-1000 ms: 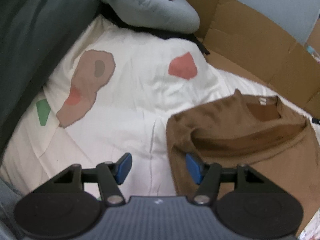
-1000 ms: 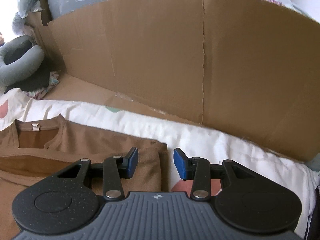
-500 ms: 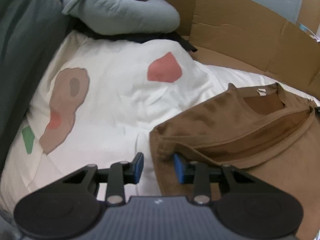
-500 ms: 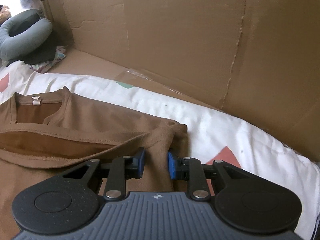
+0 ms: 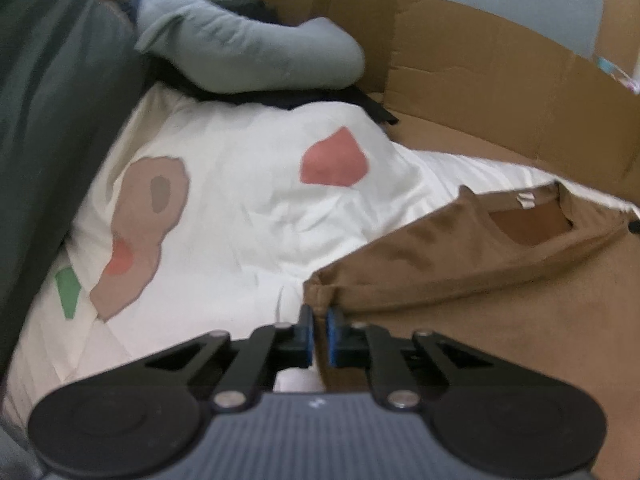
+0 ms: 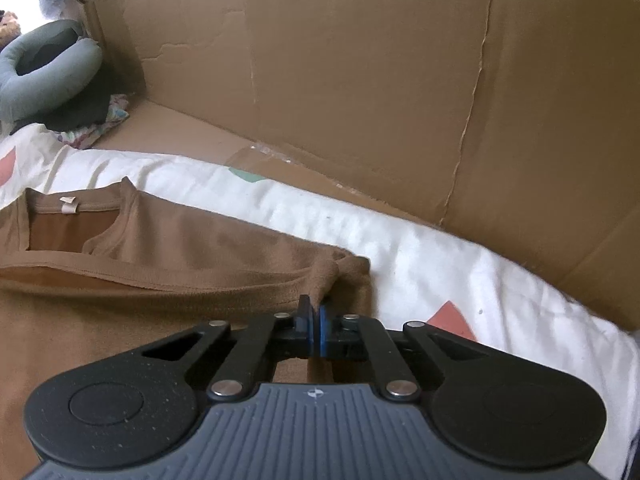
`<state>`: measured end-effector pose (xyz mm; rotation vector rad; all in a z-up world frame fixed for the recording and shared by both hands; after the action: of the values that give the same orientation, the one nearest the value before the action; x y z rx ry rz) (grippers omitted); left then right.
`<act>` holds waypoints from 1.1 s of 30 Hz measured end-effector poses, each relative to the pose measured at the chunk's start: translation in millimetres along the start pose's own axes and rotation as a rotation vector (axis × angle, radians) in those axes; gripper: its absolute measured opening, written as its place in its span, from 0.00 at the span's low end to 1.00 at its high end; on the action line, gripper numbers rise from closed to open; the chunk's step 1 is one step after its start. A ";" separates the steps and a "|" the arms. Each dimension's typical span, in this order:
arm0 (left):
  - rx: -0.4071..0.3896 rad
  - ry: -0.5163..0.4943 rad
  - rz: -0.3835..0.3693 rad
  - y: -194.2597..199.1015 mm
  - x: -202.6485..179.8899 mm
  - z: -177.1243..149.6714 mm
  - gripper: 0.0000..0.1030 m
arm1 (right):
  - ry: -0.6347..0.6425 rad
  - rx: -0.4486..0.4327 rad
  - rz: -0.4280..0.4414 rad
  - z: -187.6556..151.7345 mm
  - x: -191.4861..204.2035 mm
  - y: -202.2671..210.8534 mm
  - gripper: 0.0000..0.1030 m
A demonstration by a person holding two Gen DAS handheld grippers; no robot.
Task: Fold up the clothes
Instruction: 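Close the left tool on the folded edge while the right tool closes on it, then lift the folded shirt with both tools toward the cardboard box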
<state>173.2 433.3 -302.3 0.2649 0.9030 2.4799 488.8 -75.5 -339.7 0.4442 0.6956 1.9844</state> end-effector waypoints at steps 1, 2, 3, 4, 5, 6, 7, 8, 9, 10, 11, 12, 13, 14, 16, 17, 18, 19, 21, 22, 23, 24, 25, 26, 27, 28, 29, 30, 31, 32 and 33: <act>0.008 0.036 0.000 -1.3 4.4 0.0 0.06 | -0.001 -0.006 -0.008 0.9 -0.3 0.8 0.01; 0.016 0.058 -0.001 -2.9 7.3 -0.1 0.06 | -0.013 -0.010 -0.013 1.5 -1.6 0.9 0.01; 0.020 0.064 -0.004 -4.2 7.8 -0.3 0.07 | -0.024 -0.004 -0.008 1.0 -2.7 -0.9 0.01; 0.024 0.067 -0.007 -5.4 7.9 -0.4 0.07 | -0.034 0.003 -0.003 0.5 -3.7 -2.8 0.01; 0.029 0.065 -0.011 -6.4 7.1 -0.5 0.07 | -0.045 0.010 0.003 0.1 -4.8 -4.7 0.02; 0.035 0.061 -0.015 -7.4 6.1 -0.6 0.08 | -0.056 0.017 0.008 -0.4 -5.9 -6.6 0.03; 0.038 0.062 -0.018 -8.4 5.6 -0.5 0.09 | -0.065 0.022 0.013 -0.7 -6.7 -8.3 0.04; 0.040 0.066 -0.017 -9.4 5.8 -0.6 0.10 | -0.067 0.025 0.018 -0.8 -7.0 -9.8 0.08; 0.041 0.070 -0.017 -10.3 6.0 -0.8 0.10 | -0.070 0.028 0.022 -0.9 -7.3 -11.3 0.10; 0.043 0.074 -0.020 -11.1 6.2 -1.0 0.10 | -0.071 0.029 0.025 -0.8 -7.4 -12.6 0.14; 0.044 0.074 -0.020 -11.8 6.0 -1.3 0.10 | -0.067 0.028 0.024 -0.4 -7.1 -13.7 0.19; 0.045 0.073 -0.020 -12.0 5.7 -1.5 0.10 | -0.064 0.027 0.023 0.1 -6.8 -14.7 0.22; 0.043 0.071 -0.020 -11.7 5.3 -1.4 0.10 | -0.061 0.025 0.023 0.7 -6.6 -15.4 0.23; 0.038 0.063 -0.019 -10.3 4.5 -1.3 0.10 | -0.059 0.022 0.024 1.7 -6.6 -15.4 0.23; 0.019 0.044 -0.014 -5.4 2.4 -0.9 0.08 | -0.052 0.015 0.025 3.5 -6.3 -15.2 0.22; 0.010 0.039 -0.011 -2.2 1.4 -0.6 0.08 | -0.038 0.011 0.019 4.0 -5.4 -14.0 0.13; 0.002 0.035 -0.009 0.9 0.5 -0.3 0.07 | -0.020 0.008 0.011 4.6 -4.0 -12.5 0.09; -0.006 0.031 -0.007 4.0 -0.5 -0.1 0.07 | -0.006 0.004 0.005 5.1 -2.7 -10.7 0.05; -0.014 0.018 0.002 9.3 -2.3 0.6 0.07 | 0.014 -0.010 -0.006 6.0 0.3 -4.9 0.05; -0.019 0.014 0.006 12.0 -3.0 0.9 0.07 | 0.028 -0.019 -0.011 6.9 2.0 -1.1 0.05; -0.022 0.010 0.009 14.6 -3.5 1.2 0.07 | 0.039 -0.026 -0.015 8.2 3.4 2.5 0.05; -0.025 0.008 0.011 17.0 -4.0 1.3 0.07 | 0.049 -0.034 -0.017 9.5 4.7 6.2 0.04; -0.029 0.003 0.013 19.8 -4.8 1.4 0.07 | 0.058 -0.042 -0.018 10.7 5.8 9.8 0.04; -0.034 -0.003 0.015 22.5 -5.6 1.4 0.07 | 0.066 -0.047 -0.018 11.7 6.6 13.6 0.04; -0.037 -0.006 0.016 24.9 -5.9 1.5 0.07 | 0.076 -0.053 -0.019 12.5 7.3 17.1 0.04; -0.040 -0.009 0.016 27.1 -6.2 1.6 0.07 | 0.086 -0.059 -0.020 12.7 7.9 20.0 0.04; -0.044 -0.009 0.016 29.0 -6.0 2.4 0.06 | 0.095 -0.065 -0.022 13.6 8.2 22.3 0.04; -0.048 -0.008 0.017 30.8 -5.8 3.3 0.06 | 0.097 -0.071 -0.023 16.0 8.2 23.3 0.04; -0.055 -0.008 0.016 32.6 -5.6 4.6 0.06 | 0.100 -0.077 -0.024 18.4 8.1 24.2 0.04; -0.063 -0.009 0.015 34.2 -5.7 6.3 0.06 | 0.102 -0.083 -0.025 20.7 8.0 25.2 0.04; -0.069 -0.006 0.015 35.1 -5.7 8.7 0.06 | 0.105 -0.089 -0.027 23.1 7.9 26.1 0.04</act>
<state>167.9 411.8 -273.1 0.2561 0.8145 2.5171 480.6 -71.9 -305.1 0.2779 0.6711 2.0158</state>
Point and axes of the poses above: each gripper's, at about its wrist camera, not at the fingertips, and y roughly against the way its jaws point, x to its left, z to its top, the point moved 1 cm from there along -y, roughly the way its jaws point, and after that the axes turned 12 degrees about -x, right-handed, at the moved point
